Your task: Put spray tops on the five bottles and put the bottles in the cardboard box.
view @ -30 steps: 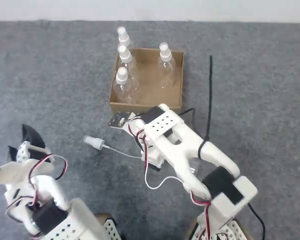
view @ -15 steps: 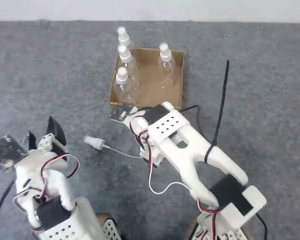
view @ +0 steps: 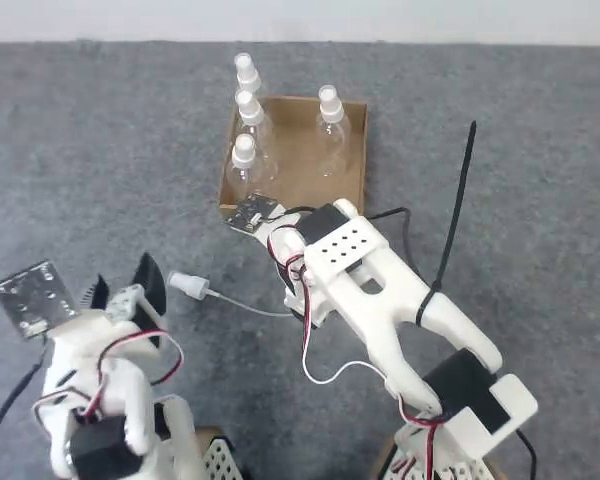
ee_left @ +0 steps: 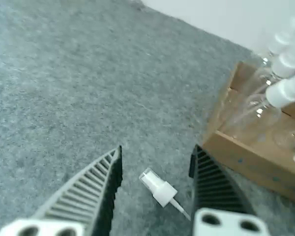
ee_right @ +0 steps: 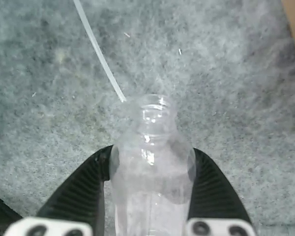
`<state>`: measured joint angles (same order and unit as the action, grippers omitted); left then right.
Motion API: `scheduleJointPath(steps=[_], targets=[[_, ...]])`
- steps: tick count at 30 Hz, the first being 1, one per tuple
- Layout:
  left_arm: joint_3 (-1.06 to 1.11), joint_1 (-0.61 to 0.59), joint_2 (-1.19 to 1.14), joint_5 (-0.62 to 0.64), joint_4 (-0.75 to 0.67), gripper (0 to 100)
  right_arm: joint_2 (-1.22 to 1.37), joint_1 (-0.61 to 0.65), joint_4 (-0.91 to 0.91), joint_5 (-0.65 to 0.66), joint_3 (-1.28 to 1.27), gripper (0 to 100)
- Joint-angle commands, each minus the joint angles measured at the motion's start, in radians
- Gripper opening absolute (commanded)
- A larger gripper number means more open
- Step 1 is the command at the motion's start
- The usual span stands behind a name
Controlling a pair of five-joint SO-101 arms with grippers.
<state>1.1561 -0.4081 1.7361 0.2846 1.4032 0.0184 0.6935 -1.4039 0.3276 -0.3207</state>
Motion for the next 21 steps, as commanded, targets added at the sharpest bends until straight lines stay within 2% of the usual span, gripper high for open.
scheduleJointPath(steps=[1,9,14,21], targets=[[-0.070,0.054,-0.014,0.012,0.032,17,-0.074,-0.013,-0.013,-0.009,0.057,8.0],[-0.073,0.103,-0.044,0.012,0.041,15,-0.122,-0.013,-0.021,-0.015,0.051,8.0],[-0.125,0.104,-0.272,0.008,0.043,15,-0.226,-0.016,-0.074,-0.009,0.048,8.0],[-0.213,0.104,-0.543,0.011,0.037,15,-0.344,-0.077,0.015,-0.009,-0.044,8.0]])
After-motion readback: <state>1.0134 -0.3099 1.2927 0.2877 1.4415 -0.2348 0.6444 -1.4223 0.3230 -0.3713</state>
